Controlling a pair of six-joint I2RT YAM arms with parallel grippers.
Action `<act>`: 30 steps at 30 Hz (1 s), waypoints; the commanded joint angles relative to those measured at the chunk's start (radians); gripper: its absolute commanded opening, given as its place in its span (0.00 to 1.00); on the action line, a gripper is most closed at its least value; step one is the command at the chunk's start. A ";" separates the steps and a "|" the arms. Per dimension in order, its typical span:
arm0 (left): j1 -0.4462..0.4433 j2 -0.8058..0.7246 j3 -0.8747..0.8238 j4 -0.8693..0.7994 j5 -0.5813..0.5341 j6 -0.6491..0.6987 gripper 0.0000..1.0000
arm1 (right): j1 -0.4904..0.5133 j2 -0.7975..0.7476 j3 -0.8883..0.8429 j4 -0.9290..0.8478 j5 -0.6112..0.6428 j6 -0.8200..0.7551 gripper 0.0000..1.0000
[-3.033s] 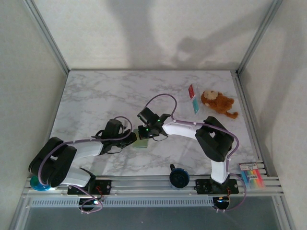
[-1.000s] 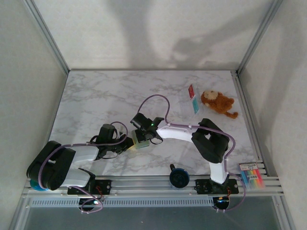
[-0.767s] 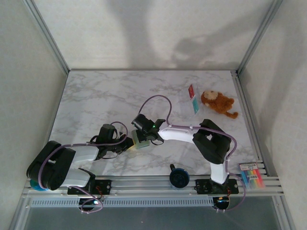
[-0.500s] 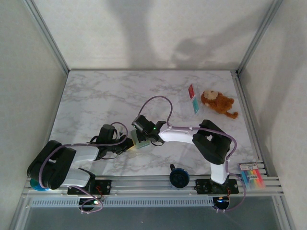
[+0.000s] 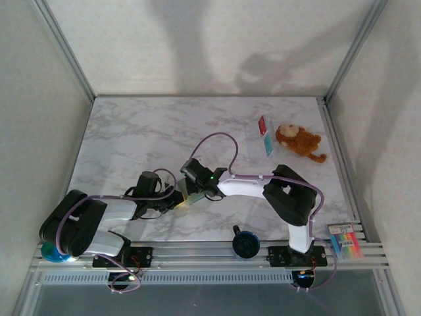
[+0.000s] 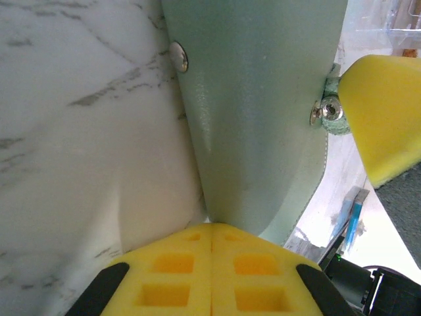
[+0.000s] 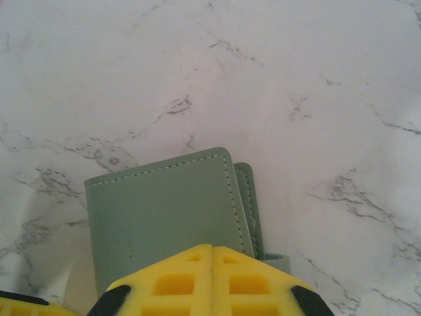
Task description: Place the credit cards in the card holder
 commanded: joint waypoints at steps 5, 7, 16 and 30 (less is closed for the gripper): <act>-0.011 0.033 0.007 0.040 0.017 -0.007 0.05 | 0.039 0.043 0.011 -0.009 0.011 0.083 0.00; -0.010 0.034 0.009 0.041 0.017 -0.008 0.04 | 0.043 0.048 0.009 -0.012 0.014 0.082 0.00; -0.010 0.029 0.004 0.050 0.012 -0.011 0.03 | 0.068 0.072 -0.027 0.018 0.011 0.171 0.00; 0.012 0.038 -0.016 0.103 0.016 -0.011 0.00 | 0.135 0.149 0.001 -0.064 0.094 0.399 0.00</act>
